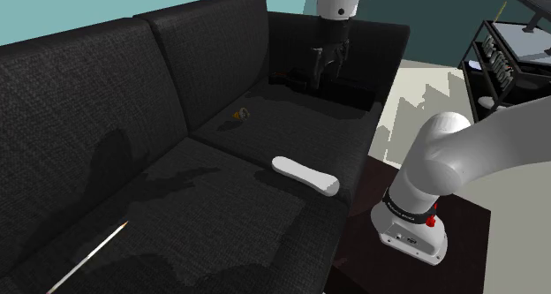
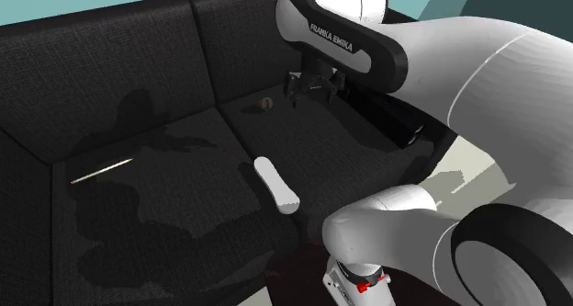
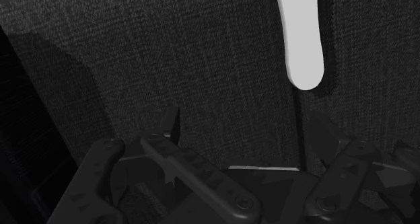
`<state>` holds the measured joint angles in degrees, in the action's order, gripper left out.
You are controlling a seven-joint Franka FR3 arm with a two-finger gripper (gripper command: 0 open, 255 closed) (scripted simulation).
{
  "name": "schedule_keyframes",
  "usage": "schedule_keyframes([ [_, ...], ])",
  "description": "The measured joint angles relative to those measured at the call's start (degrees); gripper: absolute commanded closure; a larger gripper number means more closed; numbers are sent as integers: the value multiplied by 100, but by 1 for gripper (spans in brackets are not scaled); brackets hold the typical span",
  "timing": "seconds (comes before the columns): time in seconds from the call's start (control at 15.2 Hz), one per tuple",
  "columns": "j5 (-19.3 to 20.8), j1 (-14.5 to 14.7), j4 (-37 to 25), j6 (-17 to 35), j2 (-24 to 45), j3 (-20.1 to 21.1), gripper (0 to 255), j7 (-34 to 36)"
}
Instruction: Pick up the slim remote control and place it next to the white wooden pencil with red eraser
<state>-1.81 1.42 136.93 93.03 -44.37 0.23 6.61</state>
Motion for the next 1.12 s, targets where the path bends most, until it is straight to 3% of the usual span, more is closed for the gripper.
schedule_keyframes([
  [0.13,-18,24,79,72,-13,33,0,9],
  [0.46,-191,273,968,705,-332,340,0,74],
  [1.12,-730,1011,2592,2512,-280,1167,0,291],
])
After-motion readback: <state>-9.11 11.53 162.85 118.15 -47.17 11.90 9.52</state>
